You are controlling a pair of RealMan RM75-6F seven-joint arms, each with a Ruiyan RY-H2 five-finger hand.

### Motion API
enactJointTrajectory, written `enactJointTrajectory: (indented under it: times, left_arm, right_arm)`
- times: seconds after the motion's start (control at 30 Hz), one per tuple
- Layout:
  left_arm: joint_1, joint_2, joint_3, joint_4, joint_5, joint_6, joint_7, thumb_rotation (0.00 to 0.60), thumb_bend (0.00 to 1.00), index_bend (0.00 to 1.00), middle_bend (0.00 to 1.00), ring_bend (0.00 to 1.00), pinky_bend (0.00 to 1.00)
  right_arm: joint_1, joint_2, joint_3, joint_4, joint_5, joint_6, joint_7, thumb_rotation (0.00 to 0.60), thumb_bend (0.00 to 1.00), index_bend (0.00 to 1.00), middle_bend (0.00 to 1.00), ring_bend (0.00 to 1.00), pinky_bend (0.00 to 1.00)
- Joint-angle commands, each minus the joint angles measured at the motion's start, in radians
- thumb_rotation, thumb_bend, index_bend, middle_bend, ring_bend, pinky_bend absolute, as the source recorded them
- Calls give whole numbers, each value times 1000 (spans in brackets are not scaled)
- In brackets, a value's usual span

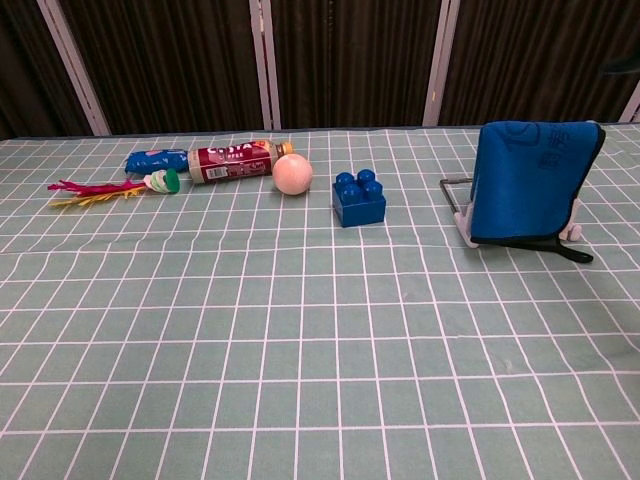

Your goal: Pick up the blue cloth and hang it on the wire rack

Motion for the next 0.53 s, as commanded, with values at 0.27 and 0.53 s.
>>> enactJointTrajectory:
  times: [0.27,0.53]
  left_arm:
    - [27,19,28,-35,51,41,33,600,0,0,0,0,0]
    - [36,12,36,-50,70,55,71,600,0,0,0,0,0]
  right_arm:
    - [-299,115,-195,-136,-177,192,219,600,0,0,0,0,0]
    - [-387,71,-222,-71,-218,265,220,600,0,0,0,0,0]
